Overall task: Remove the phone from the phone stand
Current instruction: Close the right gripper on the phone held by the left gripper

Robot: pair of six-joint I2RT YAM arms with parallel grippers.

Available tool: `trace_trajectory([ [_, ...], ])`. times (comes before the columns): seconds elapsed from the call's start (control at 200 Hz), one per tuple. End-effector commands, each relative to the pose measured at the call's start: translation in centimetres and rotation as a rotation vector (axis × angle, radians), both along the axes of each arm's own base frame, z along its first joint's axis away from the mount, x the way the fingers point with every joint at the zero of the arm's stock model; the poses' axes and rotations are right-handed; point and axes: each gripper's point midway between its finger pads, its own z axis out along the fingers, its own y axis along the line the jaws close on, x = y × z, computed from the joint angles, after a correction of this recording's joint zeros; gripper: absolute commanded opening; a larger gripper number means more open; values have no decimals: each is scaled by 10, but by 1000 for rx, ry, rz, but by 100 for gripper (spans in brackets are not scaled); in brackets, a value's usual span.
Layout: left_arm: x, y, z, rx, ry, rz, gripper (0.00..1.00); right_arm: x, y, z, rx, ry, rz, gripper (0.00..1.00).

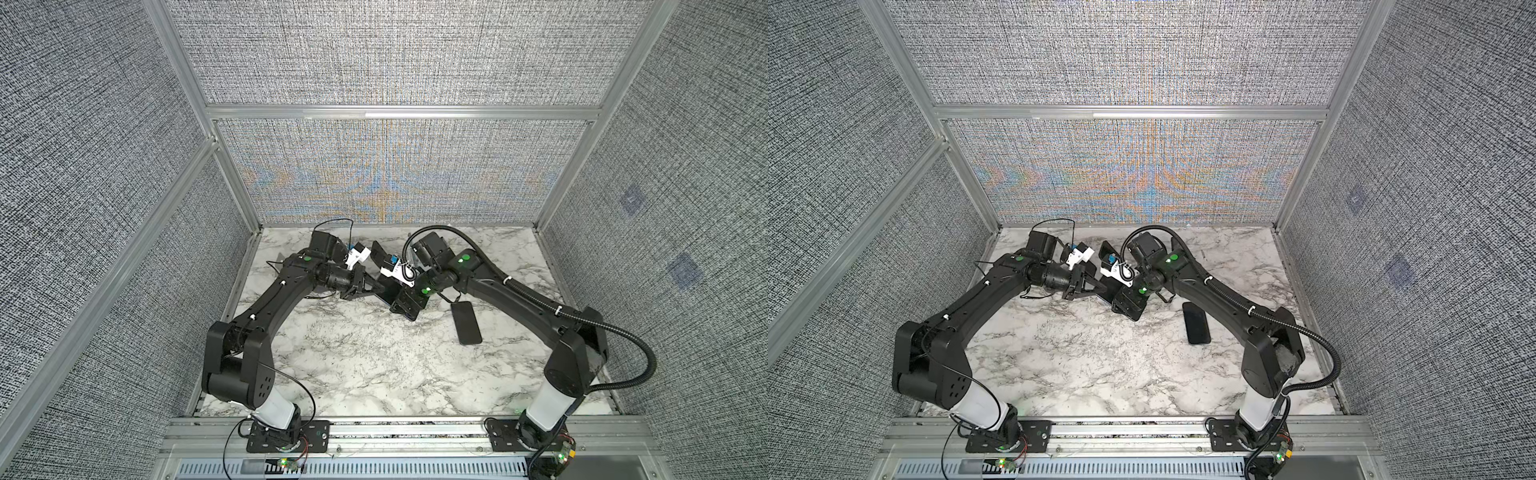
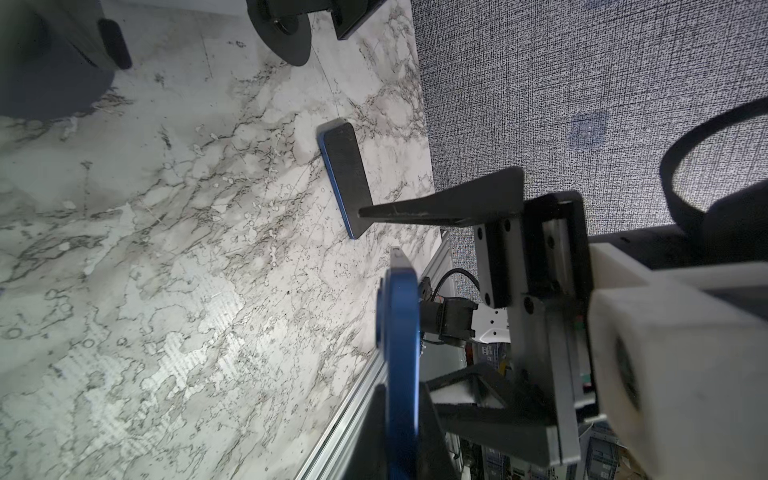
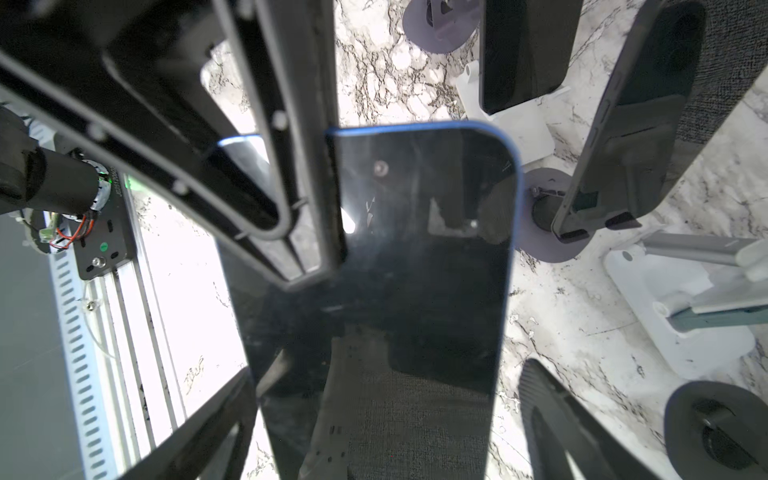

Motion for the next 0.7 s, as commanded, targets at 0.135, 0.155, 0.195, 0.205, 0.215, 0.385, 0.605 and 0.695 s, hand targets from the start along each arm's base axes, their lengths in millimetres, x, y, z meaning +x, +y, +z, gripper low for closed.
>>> trace_trajectory([
  [0.135, -5, -5, 11, -52, -11, -39, 0, 2, 8, -2, 19, -37, 30, 83],
  [0.155, -5, -5, 11, -54, -10, -39, 0, 1, 8, -2, 19, -38, 31, 83],
  [0.195, -5, -4, 12, -54, -11, -39, 0, 2, 8, -4, 15, -37, 32, 82],
  [0.205, -6, -5, 12, -55, -9, -40, 0, 2, 8, -4, 14, -37, 31, 82],
  [0.215, -6, -5, 12, -54, -9, -41, 0, 2, 9, -4, 14, -37, 32, 82],
  [0.385, -7, -4, 10, -50, -9, -42, 0, 2, 10, -7, 10, -41, 30, 76],
  [0.605, -6, -5, 10, -52, -12, -42, 0, 3, 9, -12, -5, -32, 23, 66],
  [0.695, -6, -5, 9, -48, -16, -42, 0, 4, 9, -12, -3, -32, 17, 63],
])
